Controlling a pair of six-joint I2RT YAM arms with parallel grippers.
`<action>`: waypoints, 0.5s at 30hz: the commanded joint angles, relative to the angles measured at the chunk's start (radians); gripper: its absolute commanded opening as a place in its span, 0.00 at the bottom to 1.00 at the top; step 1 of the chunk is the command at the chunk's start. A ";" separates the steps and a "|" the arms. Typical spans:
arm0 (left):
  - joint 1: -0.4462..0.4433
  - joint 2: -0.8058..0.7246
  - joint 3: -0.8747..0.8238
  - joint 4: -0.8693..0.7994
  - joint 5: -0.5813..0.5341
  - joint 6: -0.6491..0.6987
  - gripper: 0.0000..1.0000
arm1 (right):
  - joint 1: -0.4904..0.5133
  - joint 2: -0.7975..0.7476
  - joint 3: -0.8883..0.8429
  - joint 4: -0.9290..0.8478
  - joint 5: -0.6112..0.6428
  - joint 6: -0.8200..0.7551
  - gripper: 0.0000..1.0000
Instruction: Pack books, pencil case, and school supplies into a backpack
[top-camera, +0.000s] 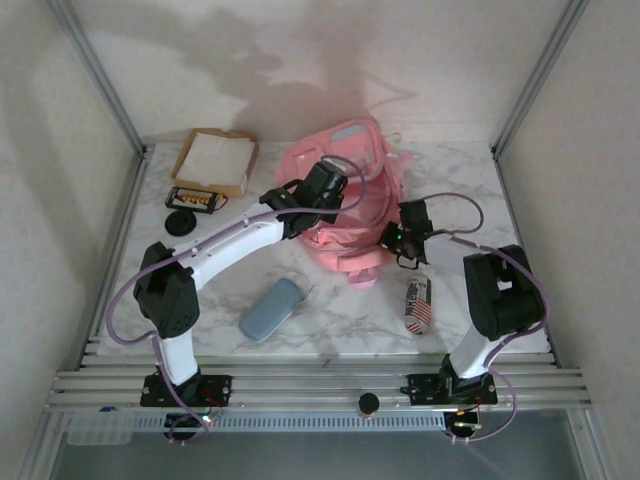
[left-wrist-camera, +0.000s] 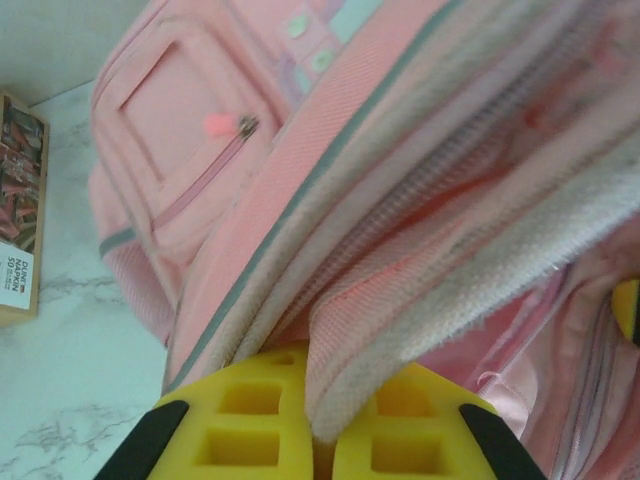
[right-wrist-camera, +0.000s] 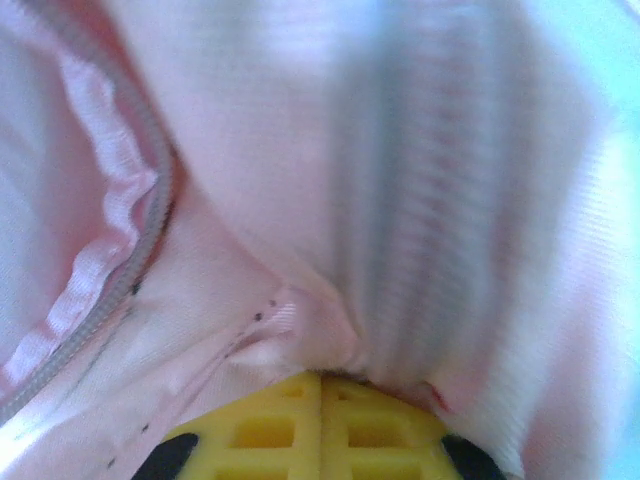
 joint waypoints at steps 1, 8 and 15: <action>0.001 0.020 0.084 -0.021 -0.011 -0.060 0.00 | -0.002 -0.008 0.015 -0.002 -0.022 -0.072 0.07; -0.006 0.118 0.113 0.063 0.066 -0.038 0.00 | 0.056 -0.232 -0.020 0.029 -0.193 0.043 0.33; -0.006 0.095 -0.006 0.160 0.203 -0.033 0.00 | 0.018 -0.200 -0.007 0.212 -0.439 0.266 0.45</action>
